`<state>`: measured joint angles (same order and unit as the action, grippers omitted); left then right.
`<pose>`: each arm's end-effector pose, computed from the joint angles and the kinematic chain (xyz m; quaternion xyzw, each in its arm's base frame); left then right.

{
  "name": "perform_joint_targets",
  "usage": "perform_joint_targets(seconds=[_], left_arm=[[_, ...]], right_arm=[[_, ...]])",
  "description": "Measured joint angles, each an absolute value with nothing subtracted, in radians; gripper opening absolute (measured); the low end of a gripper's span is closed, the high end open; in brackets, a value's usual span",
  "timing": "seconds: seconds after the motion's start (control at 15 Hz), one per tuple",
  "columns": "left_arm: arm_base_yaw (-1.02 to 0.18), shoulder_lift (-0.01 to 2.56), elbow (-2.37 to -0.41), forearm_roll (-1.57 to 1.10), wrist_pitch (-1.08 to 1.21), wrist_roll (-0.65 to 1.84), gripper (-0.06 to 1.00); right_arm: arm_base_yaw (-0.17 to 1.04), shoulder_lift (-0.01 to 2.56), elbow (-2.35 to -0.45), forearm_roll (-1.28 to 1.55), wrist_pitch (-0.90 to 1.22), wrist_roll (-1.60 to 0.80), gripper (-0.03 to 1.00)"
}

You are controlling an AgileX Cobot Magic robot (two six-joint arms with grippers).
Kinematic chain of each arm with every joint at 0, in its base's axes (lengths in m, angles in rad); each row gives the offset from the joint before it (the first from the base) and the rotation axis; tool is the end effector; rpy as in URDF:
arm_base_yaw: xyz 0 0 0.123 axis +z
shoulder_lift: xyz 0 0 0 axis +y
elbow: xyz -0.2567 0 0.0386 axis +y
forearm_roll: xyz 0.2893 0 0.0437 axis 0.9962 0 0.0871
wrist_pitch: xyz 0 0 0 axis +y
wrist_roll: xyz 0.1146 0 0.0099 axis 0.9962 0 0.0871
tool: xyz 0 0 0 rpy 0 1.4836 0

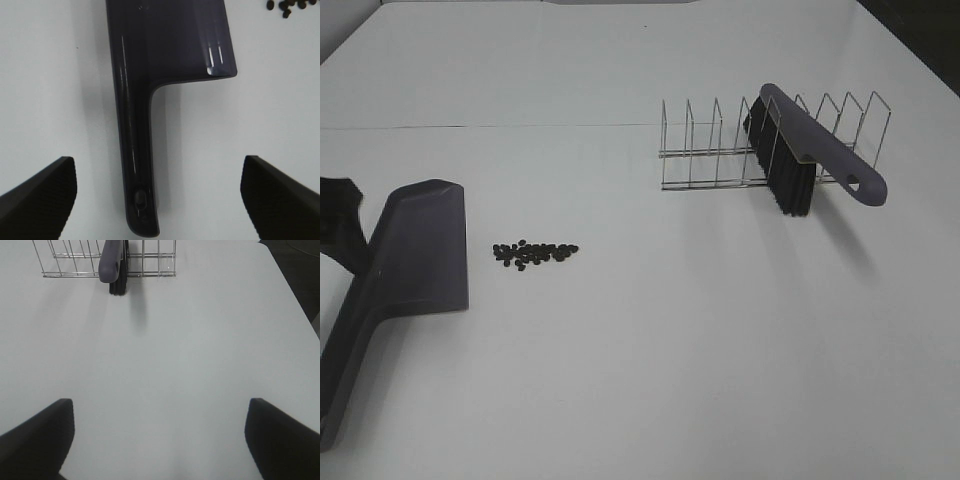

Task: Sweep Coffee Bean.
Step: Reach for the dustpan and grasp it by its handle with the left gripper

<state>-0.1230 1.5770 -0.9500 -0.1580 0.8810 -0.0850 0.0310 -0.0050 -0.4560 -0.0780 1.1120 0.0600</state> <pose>0.3136 -0.0529 0.1323 -0.0266 0.9948 -0.0719 0.0676 0.0800 -0.0056 0.2668 0.0144 0.8751 -0.0170 0.4834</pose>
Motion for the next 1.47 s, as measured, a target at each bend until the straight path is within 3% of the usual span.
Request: perform_joint_targets(seconds=[0.27, 0.53, 0.87, 1.47], left_arm=[[-0.246, 1.738, -0.951, 0.01, 0.83, -0.367, 0.81], [-0.248, 1.788, -0.948, 0.0, 0.787, -0.344, 0.81], [-0.222, 1.798, -0.783, 0.0, 0.58, -0.344, 0.81], [-0.213, 1.916, -0.86, -0.117, 0.54, -0.166, 0.81]], right_arm=[[0.031, -0.005, -0.456, -0.078, 1.112, 0.06, 0.79], [0.031, -0.005, -0.456, -0.078, 1.112, 0.06, 0.78], [0.031, -0.005, -0.456, -0.078, 1.112, 0.06, 0.78], [0.031, -0.005, -0.456, -0.078, 1.112, 0.06, 0.77]])
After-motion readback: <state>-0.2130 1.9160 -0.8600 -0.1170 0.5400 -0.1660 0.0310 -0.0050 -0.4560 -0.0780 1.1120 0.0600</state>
